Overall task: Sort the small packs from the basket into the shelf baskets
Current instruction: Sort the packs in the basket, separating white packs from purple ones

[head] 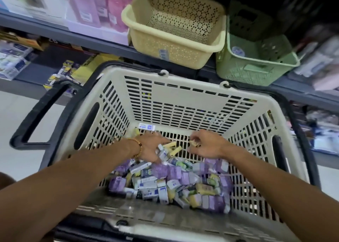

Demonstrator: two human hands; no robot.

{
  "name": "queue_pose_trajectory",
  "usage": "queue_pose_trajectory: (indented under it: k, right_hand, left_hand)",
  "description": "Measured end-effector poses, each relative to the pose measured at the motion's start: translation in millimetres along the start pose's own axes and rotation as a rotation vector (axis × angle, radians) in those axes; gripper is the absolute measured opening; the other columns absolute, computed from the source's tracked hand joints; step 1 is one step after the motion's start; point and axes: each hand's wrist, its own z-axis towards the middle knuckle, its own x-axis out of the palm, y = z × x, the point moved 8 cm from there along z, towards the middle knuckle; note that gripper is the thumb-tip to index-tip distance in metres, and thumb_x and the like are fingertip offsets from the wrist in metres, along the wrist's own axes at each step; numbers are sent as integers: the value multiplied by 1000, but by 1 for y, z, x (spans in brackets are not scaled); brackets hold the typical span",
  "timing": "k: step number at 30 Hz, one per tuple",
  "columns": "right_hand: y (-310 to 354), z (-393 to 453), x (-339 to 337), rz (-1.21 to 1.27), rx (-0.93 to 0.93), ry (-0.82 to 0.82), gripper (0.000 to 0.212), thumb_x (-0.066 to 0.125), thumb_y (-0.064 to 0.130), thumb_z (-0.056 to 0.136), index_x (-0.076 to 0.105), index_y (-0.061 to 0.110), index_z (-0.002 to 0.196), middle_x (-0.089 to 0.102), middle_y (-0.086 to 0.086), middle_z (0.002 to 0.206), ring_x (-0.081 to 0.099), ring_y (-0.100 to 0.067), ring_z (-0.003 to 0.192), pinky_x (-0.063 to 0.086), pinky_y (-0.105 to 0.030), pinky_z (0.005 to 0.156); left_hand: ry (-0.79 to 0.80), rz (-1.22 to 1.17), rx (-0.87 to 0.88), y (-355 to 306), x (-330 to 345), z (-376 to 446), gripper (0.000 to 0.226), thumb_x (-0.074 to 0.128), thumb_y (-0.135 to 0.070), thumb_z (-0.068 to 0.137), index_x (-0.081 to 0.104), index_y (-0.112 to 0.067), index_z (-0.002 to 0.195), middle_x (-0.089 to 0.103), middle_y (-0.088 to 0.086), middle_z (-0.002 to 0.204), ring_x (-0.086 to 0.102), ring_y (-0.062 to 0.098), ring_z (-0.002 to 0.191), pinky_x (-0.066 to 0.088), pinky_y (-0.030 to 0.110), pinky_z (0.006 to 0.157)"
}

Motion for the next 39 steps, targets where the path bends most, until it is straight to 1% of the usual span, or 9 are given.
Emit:
queue_pose_trajectory:
  k: [4, 9, 15, 17, 21, 25, 29, 32, 39]
  right_hand:
    - [17, 14, 12, 5, -111, 12, 73, 67, 28, 86, 32, 24, 150, 37, -8, 152, 37, -25, 138, 33, -35, 111]
    - [37, 24, 41, -119, -261, 87, 64, 67, 31, 88, 39, 31, 145, 52, -5, 132, 51, -24, 119, 44, -34, 94]
    - [33, 44, 40, -83, -259, -27, 47, 58, 41, 94, 42, 26, 135, 50, -6, 128, 54, -26, 112, 47, -39, 90]
    - [35, 46, 46, 5, -222, -29, 41, 57, 36, 95, 47, 22, 132, 57, -8, 125, 55, -27, 112, 47, -37, 88]
    - [16, 52, 38, 376, -24, -235, 7, 58, 21, 95, 57, 20, 102, 66, -4, 98, 60, -17, 73, 40, -21, 51]
    - [-7, 52, 30, 688, 75, -296, 33, 74, 17, 86, 62, 14, 116, 58, 1, 106, 58, -15, 97, 44, -20, 77]
    - [5, 51, 31, 326, -18, -299, 48, 71, 22, 88, 53, 19, 132, 49, 0, 129, 48, -17, 116, 40, -25, 93]
    - [16, 49, 29, 97, -101, -310, 51, 63, 31, 93, 44, 22, 140, 41, 0, 136, 42, -22, 125, 43, -36, 100]
    - [28, 62, 26, 7, -179, -224, 52, 65, 23, 87, 47, 25, 135, 51, 2, 134, 40, -19, 122, 38, -32, 99]
  left_hand:
    - [-6, -129, 119, -20, -2, -8, 57, 73, -15, 81, 53, -20, 134, 49, -4, 121, 49, 20, 113, 39, 19, 91]
    - [-102, -275, 75, -3, -5, -24, 32, 69, -9, 85, 64, -18, 116, 47, 0, 125, 48, 18, 119, 34, 0, 84]
    - [-458, -356, 8, 20, -46, -10, 19, 66, 0, 83, 69, -15, 95, 57, 2, 109, 54, 16, 104, 45, 36, 97]
    - [-488, -356, 26, 26, -47, -8, 24, 64, 4, 82, 66, -19, 89, 57, 1, 114, 54, 15, 111, 45, 29, 97]
    - [-301, -301, 60, 31, -19, -2, 38, 61, -1, 82, 62, -28, 109, 35, -12, 148, 34, 3, 130, 24, 12, 104]
    - [-375, -120, 5, 38, -25, -3, 65, 67, -32, 84, 39, -30, 143, 17, -16, 157, 26, 6, 135, 23, 26, 113]
    - [-428, 60, -279, 64, -25, -6, 80, 59, -66, 77, 36, -23, 140, 37, 3, 141, 37, 24, 129, 42, 41, 103]
    - [-351, 38, -347, 72, -17, -1, 96, 57, -76, 68, 29, -24, 143, 28, 6, 146, 33, 30, 132, 41, 45, 104]
    - [-336, -81, -319, 77, -17, 9, 103, 66, -70, 68, 22, -20, 146, 35, 9, 144, 42, 30, 127, 42, 40, 100]
